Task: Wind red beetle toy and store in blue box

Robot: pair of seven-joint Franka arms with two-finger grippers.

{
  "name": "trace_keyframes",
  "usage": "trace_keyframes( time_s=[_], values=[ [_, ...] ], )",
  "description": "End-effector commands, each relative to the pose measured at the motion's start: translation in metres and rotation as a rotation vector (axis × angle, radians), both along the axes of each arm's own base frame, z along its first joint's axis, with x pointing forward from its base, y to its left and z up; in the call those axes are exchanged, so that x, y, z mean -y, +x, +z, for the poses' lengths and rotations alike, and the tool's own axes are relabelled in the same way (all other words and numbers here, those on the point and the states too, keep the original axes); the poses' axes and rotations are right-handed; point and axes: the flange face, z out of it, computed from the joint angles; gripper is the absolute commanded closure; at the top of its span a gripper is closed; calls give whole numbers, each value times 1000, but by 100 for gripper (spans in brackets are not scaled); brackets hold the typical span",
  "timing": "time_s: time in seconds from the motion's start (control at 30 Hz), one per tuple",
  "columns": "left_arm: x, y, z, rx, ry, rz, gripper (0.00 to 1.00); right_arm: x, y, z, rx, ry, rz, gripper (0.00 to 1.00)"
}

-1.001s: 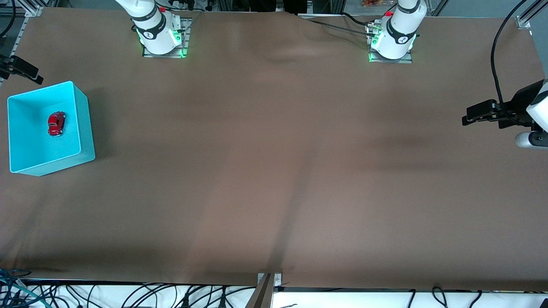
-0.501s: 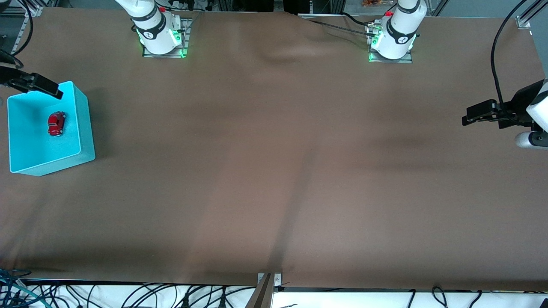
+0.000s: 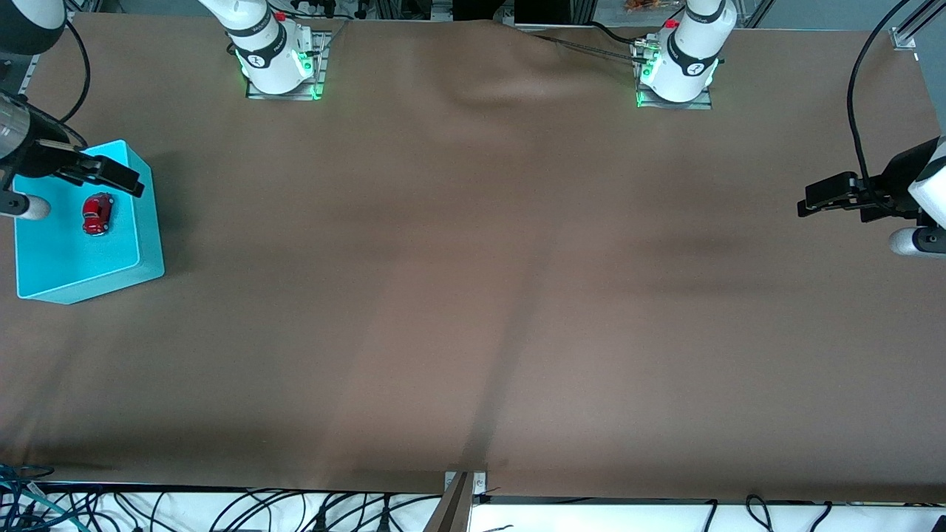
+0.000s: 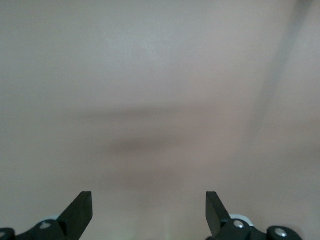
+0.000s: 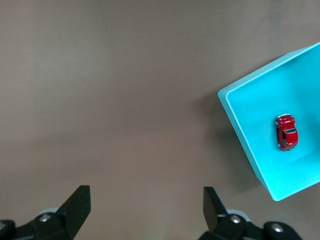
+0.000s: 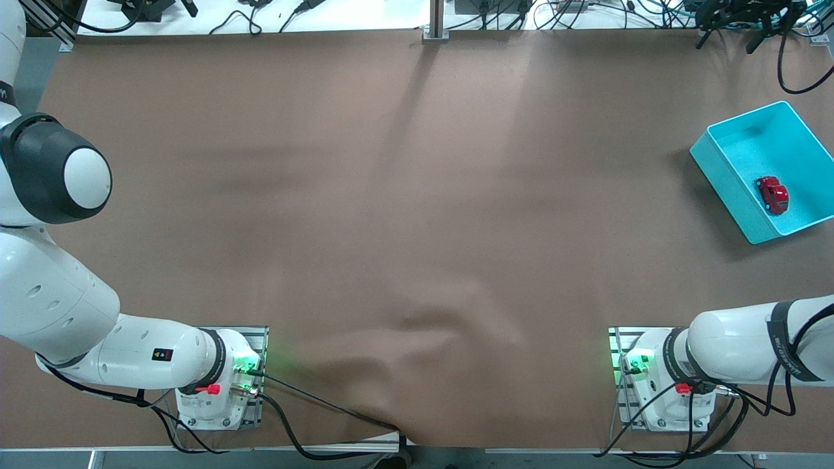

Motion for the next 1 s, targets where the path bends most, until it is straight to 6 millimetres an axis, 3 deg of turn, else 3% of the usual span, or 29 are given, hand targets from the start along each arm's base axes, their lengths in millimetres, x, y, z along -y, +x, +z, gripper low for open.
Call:
trace_keyframes(
  time_s=[0.0,0.6,0.97],
  values=[
    [3,-4,8,3,3,-18,0,-6,11,1,-3,17,-9,0],
    [8,-4,8,3,1,-28,0,-10,9,-5,-25,22,46,0],
    [5,-4,8,3,3,-21,0,-10,10,-9,-42,34,169,0]
  ],
)
